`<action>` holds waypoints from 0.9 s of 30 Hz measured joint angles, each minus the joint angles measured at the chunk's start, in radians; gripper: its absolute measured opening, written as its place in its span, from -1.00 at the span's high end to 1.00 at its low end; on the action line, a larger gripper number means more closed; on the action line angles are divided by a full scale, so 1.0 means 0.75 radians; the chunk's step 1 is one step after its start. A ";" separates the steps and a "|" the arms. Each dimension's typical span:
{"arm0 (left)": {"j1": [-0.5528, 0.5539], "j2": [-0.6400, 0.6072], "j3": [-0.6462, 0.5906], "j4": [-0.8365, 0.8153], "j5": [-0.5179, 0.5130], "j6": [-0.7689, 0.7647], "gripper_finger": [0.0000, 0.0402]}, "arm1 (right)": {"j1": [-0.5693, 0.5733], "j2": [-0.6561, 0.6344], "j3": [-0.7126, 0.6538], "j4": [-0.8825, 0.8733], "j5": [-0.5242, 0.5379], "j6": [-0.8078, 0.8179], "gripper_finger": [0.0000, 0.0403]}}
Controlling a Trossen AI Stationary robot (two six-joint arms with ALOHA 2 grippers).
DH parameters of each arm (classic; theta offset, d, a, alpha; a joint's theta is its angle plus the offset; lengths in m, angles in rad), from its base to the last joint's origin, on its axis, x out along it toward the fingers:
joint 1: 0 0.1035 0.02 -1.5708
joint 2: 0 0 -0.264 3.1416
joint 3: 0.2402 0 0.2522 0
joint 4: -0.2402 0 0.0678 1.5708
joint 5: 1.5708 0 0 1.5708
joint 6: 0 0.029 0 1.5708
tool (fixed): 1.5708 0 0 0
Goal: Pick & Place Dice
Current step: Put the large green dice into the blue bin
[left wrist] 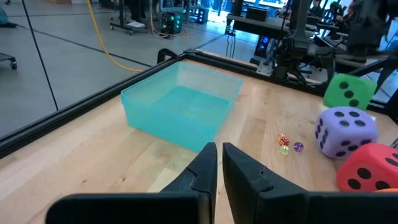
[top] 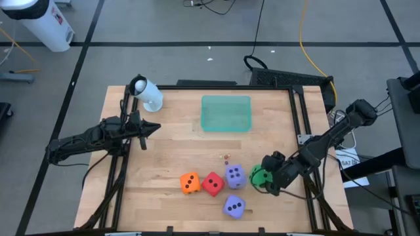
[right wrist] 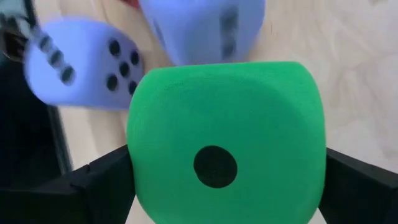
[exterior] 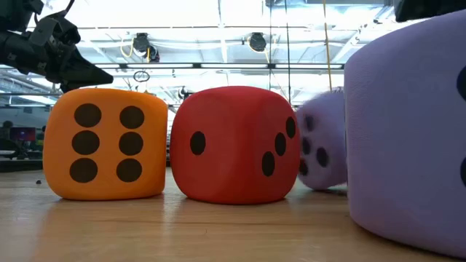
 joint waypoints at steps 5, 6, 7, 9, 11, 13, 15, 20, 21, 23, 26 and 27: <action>0.000 0.000 0.000 -0.005 0.001 -0.004 0.84 | -0.046 -0.048 0.001 0.032 -0.010 -0.094 -0.94; 0.000 0.000 0.000 -0.005 0.000 -0.004 0.84 | -0.066 -0.063 0.001 0.052 -0.002 -0.129 -0.94; 0.000 0.000 0.000 -0.005 0.000 -0.004 0.84 | -0.087 -0.077 0.001 0.076 0.017 -0.171 -0.94; 0.000 0.000 0.000 -0.005 -0.003 -0.004 0.84 | -0.136 -0.109 0.001 0.133 0.077 -0.279 -0.94; 0.000 0.000 0.000 -0.004 -0.011 -0.004 0.84 | -0.198 -0.144 0.002 0.198 0.155 -0.403 -0.94; 0.000 0.000 0.000 0.001 -0.012 -0.003 0.84 | -0.276 -0.175 0.003 0.217 0.200 -0.522 -0.94; 0.000 0.000 0.000 0.002 -0.012 -0.003 0.84 | -0.370 -0.197 0.003 0.215 0.208 -0.631 -0.94; 0.000 0.000 0.000 -0.001 -0.012 -0.018 0.84 | -0.670 -0.196 0.048 0.140 0.074 -0.853 -0.94; 0.000 0.000 0.000 0.000 -0.013 -0.019 0.84 | -0.738 -0.177 0.082 0.108 0.045 -0.903 -0.94; -0.001 0.000 0.000 0.001 -0.013 -0.019 0.84 | -0.863 -0.129 0.167 0.036 -0.002 -1.009 -0.94; -0.001 -0.001 0.000 0.003 -0.022 -0.020 0.84 | -1.040 -0.025 0.303 -0.089 -0.043 -1.170 -0.94; -0.001 -0.001 0.000 0.003 -0.031 -0.020 0.84 | -1.094 0.014 0.343 -0.113 -0.059 -1.233 -0.94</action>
